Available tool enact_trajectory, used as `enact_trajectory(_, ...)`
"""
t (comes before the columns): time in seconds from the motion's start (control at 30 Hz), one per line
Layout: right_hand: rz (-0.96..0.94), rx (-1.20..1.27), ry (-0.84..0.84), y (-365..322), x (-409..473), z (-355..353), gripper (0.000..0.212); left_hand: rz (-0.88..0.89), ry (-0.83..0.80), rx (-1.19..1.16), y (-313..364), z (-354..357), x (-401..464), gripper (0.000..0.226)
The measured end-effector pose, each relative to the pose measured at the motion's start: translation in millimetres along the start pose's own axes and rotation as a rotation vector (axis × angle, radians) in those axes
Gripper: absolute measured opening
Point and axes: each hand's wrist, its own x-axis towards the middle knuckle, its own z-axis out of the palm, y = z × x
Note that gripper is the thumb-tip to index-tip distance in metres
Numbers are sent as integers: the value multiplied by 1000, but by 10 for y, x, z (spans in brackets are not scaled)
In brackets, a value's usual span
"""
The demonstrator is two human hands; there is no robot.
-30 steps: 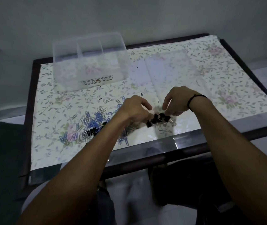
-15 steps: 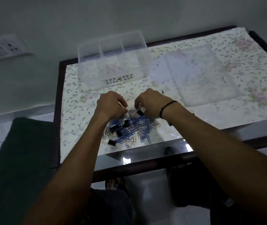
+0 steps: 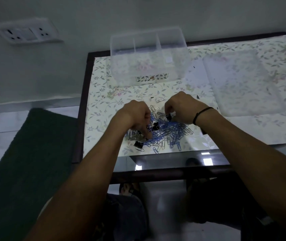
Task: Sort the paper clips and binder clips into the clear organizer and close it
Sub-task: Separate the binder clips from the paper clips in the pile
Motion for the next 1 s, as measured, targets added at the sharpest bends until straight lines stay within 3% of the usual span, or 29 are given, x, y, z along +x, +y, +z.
enact_trajectory(0.1, 3, 0, -14, 5, 12, 27, 24, 7, 18, 28, 24, 49, 7, 35)
enact_trajectory(0.23, 7, 23, 15, 37, 6, 25, 16, 46, 119, 26, -22, 39, 50, 5)
enact_trajectory(0.67, 21, 188, 47, 77, -78, -250, 18, -18, 317, -243, -163, -244, -80, 17)
enact_trajectory(1.0, 97, 359, 77, 272, -116, -266, 7, 22, 340, -736, -20, -239, 43, 12)
